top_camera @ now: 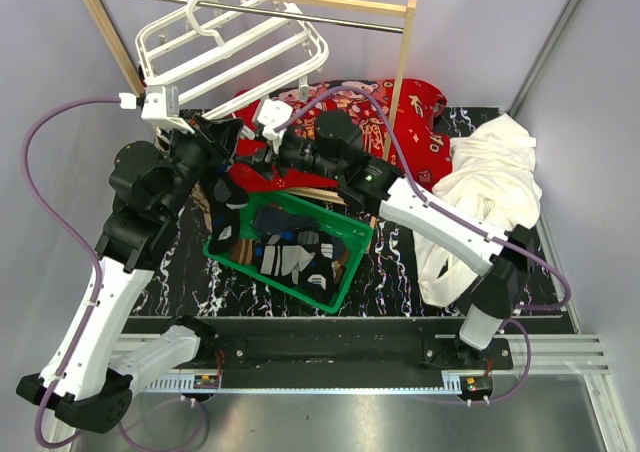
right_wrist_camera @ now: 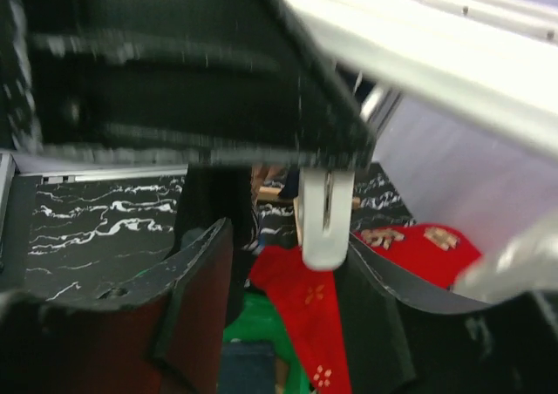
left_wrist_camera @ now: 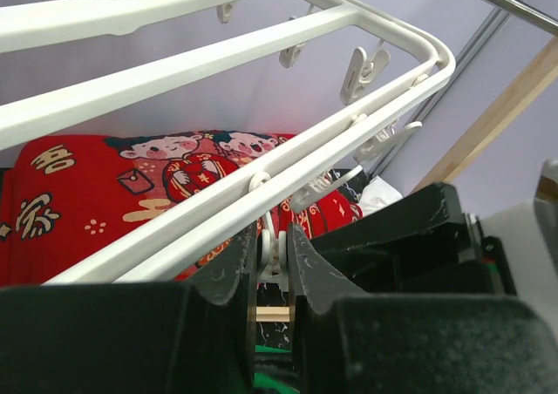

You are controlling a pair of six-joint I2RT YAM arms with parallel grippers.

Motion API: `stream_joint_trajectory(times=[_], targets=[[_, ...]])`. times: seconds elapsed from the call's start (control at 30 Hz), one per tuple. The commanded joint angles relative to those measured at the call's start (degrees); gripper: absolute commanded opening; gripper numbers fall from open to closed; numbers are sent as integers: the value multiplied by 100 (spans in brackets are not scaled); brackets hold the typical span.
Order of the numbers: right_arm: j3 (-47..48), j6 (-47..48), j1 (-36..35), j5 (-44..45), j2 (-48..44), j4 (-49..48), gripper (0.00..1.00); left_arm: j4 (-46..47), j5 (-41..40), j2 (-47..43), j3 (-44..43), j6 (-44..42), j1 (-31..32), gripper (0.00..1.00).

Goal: Clip the socks to the hanger
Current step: Open the clamp at the hanger, then pick up the sock from the bin.

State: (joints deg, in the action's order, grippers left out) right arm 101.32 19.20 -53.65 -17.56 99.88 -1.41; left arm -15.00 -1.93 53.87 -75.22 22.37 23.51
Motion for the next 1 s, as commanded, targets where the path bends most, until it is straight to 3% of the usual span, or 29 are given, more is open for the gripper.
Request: stream_joint_trajectory(times=[0.0,0.3,0.43,0.57,0.97], targets=[[-620,-267,-93,498,-714,106,59,569,-193,1,-37,-128,-30,9],[-2835,-1673,-93,1378,-1857,809,70,367,-158,-17,-177,-93,-30,7],[-3645,-1894,-102,1063,-1981,1037,69,314,-105,-16,-221,-58,-30,6],[-3348,-1649,-102,816,-1516,1327,67,279,-88,-25,-247,-14,-30,6],[-1063,-400,-76,807,1481,1898,56,86,-97,-87,-423,-75,-30,6]])
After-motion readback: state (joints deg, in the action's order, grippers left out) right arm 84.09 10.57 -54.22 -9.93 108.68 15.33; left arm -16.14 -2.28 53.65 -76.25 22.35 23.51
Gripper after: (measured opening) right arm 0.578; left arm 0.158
